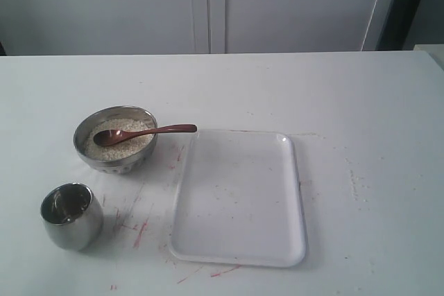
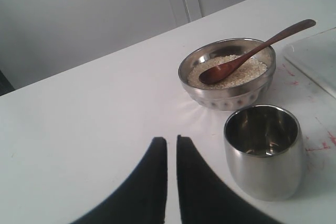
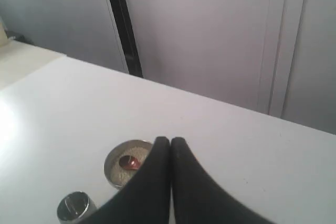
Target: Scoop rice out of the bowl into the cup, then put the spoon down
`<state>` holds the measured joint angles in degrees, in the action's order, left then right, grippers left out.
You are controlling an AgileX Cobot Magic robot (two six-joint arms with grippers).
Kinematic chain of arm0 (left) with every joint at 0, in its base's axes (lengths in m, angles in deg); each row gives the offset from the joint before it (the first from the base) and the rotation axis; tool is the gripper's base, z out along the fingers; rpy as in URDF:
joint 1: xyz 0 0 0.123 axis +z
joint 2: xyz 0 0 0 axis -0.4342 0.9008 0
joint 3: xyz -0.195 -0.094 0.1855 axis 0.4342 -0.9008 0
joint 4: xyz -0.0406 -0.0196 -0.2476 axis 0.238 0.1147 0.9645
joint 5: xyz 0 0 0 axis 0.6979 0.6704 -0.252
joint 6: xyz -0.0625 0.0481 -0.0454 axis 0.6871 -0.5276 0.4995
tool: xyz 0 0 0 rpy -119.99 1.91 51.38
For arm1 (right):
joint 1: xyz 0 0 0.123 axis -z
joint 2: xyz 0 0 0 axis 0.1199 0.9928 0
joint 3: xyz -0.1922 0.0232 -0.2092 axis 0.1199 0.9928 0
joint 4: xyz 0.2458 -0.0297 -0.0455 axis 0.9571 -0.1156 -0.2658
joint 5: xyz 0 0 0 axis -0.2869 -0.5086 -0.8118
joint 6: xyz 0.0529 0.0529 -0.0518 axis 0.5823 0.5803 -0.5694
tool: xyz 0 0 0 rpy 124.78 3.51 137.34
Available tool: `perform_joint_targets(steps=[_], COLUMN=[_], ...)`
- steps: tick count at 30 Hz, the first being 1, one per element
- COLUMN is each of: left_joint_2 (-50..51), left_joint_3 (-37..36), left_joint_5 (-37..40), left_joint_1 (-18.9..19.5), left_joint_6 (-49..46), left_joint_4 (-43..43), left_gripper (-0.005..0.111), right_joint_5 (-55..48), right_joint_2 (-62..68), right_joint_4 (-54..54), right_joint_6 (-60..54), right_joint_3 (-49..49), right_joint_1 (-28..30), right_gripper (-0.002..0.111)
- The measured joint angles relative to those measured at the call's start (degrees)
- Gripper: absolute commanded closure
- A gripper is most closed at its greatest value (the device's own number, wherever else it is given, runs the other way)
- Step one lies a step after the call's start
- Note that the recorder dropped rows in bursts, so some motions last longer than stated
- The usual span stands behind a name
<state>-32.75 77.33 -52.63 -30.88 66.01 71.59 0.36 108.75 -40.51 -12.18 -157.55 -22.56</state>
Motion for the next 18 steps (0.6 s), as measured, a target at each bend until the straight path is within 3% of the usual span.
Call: perform_joint_targets(steps=[15,18], left_joint_2=[0.0,0.0], left_joint_3=[0.0,0.0], left_joint_5=[0.0,0.0], left_joint_1=[0.0,0.0], left_joint_6=[0.0,0.0], left_joint_4=[0.0,0.0], left_gripper=[0.092,0.092], right_joint_5=[5.6,2.1], right_joint_2=[7.0,11.1], right_joint_4=[2.0,6.0], right_joint_6=[-2.5,-14.0], right_joint_3=[0.0,0.0], right_joint_1=[-0.3,-0.6], right_gripper=[0.108,0.108])
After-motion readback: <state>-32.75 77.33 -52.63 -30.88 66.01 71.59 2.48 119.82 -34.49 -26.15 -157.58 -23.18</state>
